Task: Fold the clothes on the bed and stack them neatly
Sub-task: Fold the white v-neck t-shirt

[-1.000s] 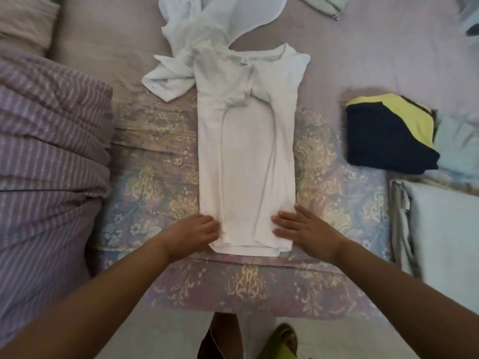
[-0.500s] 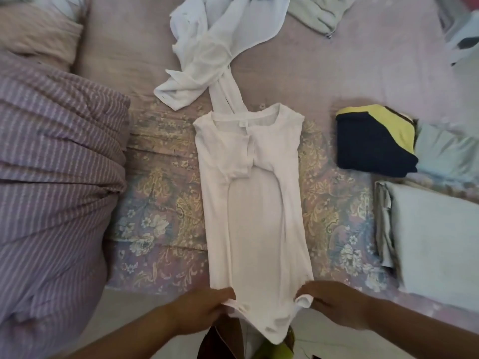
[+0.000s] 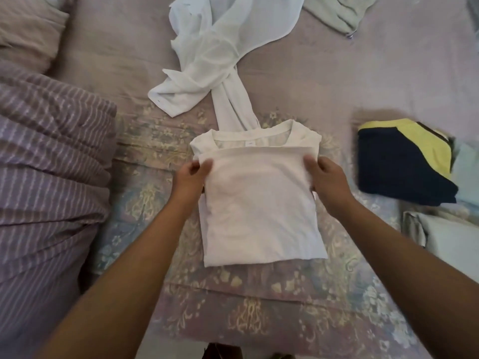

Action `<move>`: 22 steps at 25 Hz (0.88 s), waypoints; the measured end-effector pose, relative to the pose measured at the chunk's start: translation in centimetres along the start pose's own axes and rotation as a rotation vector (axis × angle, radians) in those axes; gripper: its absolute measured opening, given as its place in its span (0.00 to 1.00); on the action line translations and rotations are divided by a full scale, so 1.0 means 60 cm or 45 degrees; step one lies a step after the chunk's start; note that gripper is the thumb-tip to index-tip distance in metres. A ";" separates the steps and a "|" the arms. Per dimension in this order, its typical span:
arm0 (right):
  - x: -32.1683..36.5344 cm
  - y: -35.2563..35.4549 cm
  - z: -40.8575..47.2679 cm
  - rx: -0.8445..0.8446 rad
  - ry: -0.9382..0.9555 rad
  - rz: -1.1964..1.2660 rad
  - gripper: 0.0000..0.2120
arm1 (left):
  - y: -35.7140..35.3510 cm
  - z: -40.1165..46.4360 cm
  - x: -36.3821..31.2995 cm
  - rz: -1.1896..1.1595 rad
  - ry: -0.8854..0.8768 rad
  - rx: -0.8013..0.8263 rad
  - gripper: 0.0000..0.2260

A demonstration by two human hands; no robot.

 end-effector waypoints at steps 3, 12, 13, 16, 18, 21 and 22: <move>-0.021 -0.033 0.039 -0.061 -0.161 -0.128 0.21 | -0.023 0.034 0.015 0.172 0.045 -0.187 0.17; 0.014 -0.062 0.076 -0.325 -0.031 -0.181 0.09 | -0.045 0.051 -0.023 0.131 -0.206 -0.402 0.11; 0.010 -0.065 0.093 -0.289 -0.079 -0.246 0.09 | -0.049 0.065 -0.023 0.196 -0.176 -0.404 0.12; -0.007 -0.066 0.128 -0.311 -0.224 -0.255 0.15 | -0.052 0.095 -0.021 0.211 -0.056 -0.459 0.17; -0.011 -0.056 0.146 -0.291 -0.253 -0.201 0.20 | -0.045 0.110 -0.023 0.061 0.001 -0.405 0.20; -0.004 -0.045 0.149 -0.011 -0.258 -0.151 0.23 | -0.032 0.108 -0.024 0.075 0.028 -0.251 0.15; 0.000 -0.045 0.142 0.019 -0.214 -0.157 0.22 | -0.029 0.102 -0.023 0.085 -0.008 -0.248 0.11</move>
Point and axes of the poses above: each hand's wrist, its own z-axis towards the middle knuckle, its own y-axis out of the back of the hand, x = y × z, the point moved 2 cm from there along z, towards the middle knuckle, and after that the axes turned 9 degrees about y, right-handed, at the moved point
